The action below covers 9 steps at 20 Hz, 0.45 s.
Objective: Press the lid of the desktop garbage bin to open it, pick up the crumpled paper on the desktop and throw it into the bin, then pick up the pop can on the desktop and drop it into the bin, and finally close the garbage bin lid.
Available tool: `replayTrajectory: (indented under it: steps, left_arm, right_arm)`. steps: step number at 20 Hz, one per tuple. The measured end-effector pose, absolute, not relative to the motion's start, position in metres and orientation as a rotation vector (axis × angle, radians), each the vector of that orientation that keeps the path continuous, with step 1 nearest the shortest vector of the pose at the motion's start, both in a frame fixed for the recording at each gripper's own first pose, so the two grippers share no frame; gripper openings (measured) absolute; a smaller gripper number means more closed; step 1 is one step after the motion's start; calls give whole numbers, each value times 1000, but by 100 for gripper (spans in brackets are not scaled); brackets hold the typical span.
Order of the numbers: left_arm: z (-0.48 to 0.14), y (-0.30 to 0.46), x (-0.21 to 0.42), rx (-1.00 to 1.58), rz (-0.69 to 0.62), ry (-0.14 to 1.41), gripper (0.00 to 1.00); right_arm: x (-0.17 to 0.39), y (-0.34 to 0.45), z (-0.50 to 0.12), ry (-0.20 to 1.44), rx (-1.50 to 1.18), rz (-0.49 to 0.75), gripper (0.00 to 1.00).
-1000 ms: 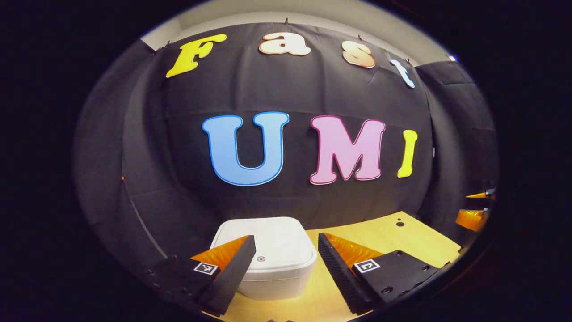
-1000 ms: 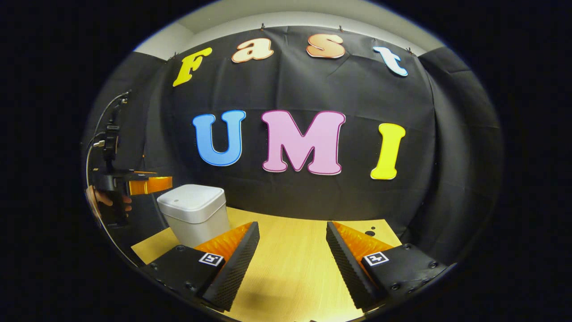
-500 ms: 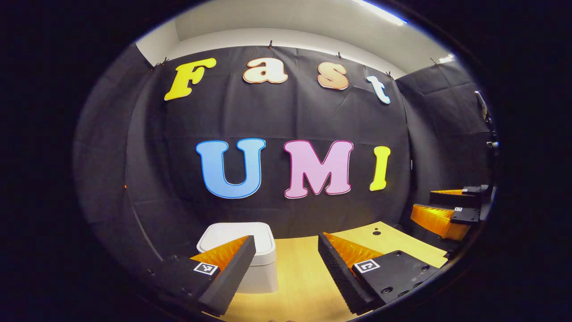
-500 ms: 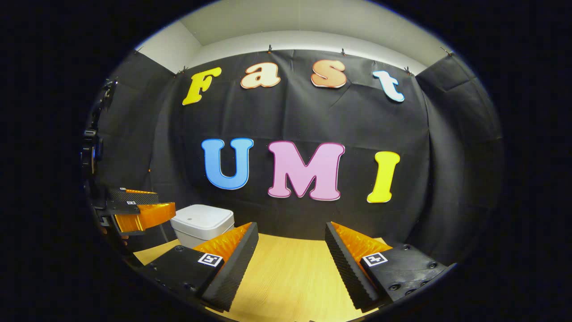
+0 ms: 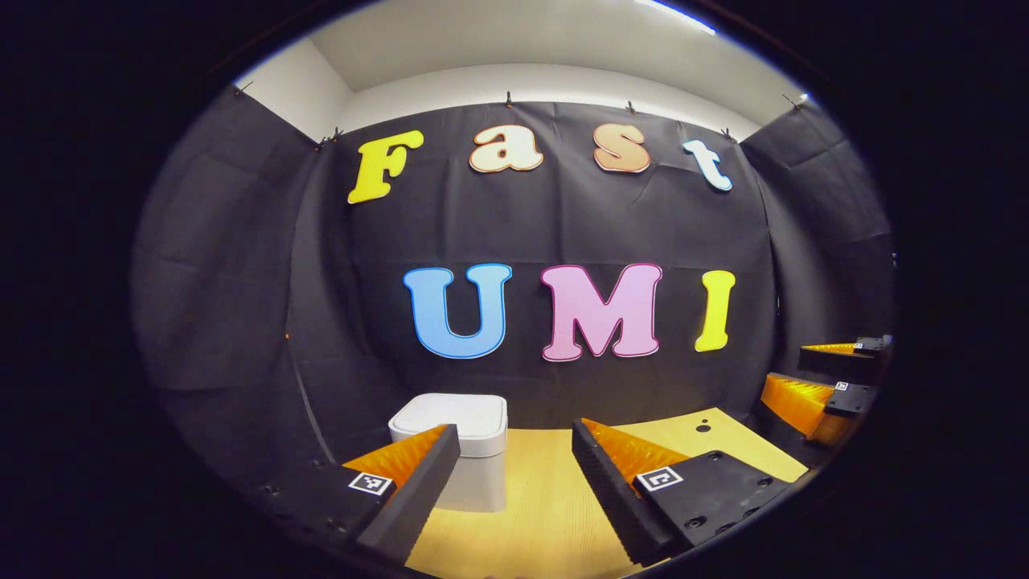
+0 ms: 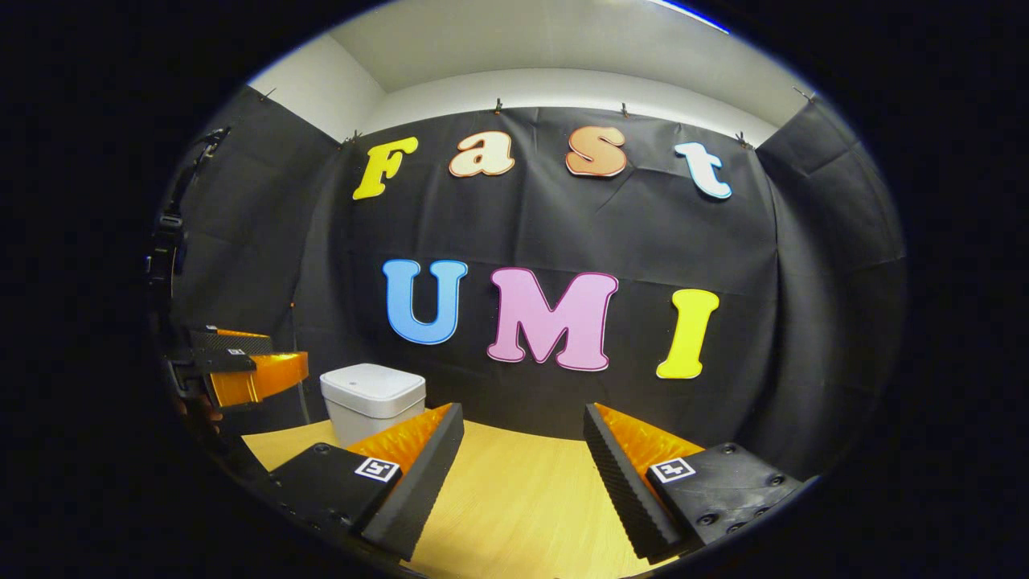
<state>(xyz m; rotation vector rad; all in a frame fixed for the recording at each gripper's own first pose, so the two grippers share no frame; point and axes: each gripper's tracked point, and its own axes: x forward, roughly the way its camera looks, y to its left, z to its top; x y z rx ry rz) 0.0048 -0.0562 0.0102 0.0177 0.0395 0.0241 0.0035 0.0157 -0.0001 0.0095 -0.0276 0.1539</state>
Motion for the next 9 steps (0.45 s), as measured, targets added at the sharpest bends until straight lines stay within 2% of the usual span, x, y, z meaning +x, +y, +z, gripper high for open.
replayTrajectory:
  steps: [4, 9]
  left_arm:
    - [20, -54, 7, 14, 7, 0, 94]
    - [26, -42, 21, -3, -25, -29, 94]
  right_arm:
    - [3, 12, 4, -17, 38, 103, 97]
    - [10, 31, 10, -27, 27, 102, 96]
